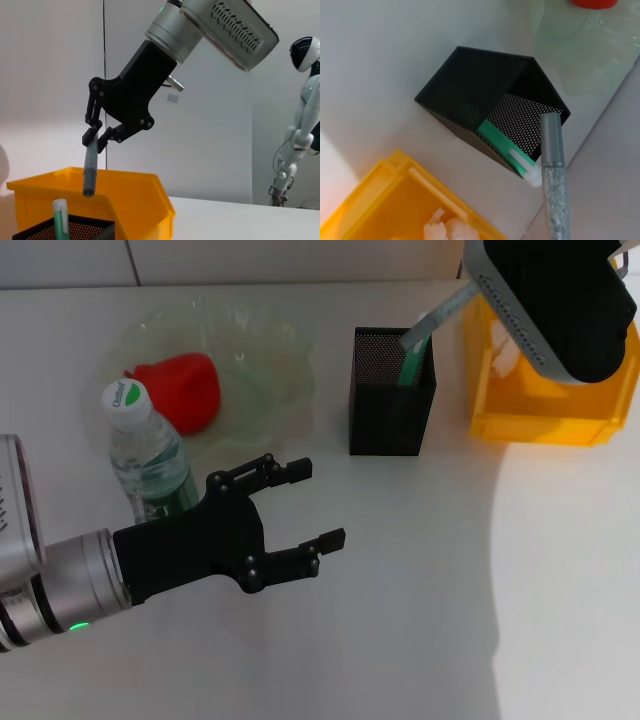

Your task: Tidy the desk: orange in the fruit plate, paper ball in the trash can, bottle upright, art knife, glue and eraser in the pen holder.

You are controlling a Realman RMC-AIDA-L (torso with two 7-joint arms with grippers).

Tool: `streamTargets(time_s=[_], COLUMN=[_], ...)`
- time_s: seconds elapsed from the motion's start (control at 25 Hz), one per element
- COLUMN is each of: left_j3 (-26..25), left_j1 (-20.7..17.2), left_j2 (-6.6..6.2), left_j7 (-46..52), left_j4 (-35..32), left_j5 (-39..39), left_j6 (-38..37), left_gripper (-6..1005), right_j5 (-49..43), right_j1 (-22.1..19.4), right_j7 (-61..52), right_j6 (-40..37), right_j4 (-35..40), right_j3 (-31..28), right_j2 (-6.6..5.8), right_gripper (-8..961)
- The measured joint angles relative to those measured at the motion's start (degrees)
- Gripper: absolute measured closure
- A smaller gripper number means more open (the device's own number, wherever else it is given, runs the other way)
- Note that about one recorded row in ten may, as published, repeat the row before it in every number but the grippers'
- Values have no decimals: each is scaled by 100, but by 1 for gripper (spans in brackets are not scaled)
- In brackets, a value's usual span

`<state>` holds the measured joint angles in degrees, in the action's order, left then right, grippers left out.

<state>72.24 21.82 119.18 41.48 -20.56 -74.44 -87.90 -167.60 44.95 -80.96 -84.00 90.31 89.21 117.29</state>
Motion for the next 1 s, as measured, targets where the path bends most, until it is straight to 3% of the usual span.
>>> streamTargets(time_s=[0.4, 1.0], left_j3=[-26, -1], left_j1=[15, -44], left_j2=[0, 0], left_j7=[0, -2], left_j4=[16, 34], left_j5=[23, 142], left_j6=[42, 45], left_gripper=[197, 197], right_j5=[-10, -10], right_j1=[421, 1140], right_j7=[11, -30], right_j6=[-2, 136], right_j4=[-713, -1642], right_j3=[182, 612], right_j2=[-136, -138], right_gripper=[813, 811])
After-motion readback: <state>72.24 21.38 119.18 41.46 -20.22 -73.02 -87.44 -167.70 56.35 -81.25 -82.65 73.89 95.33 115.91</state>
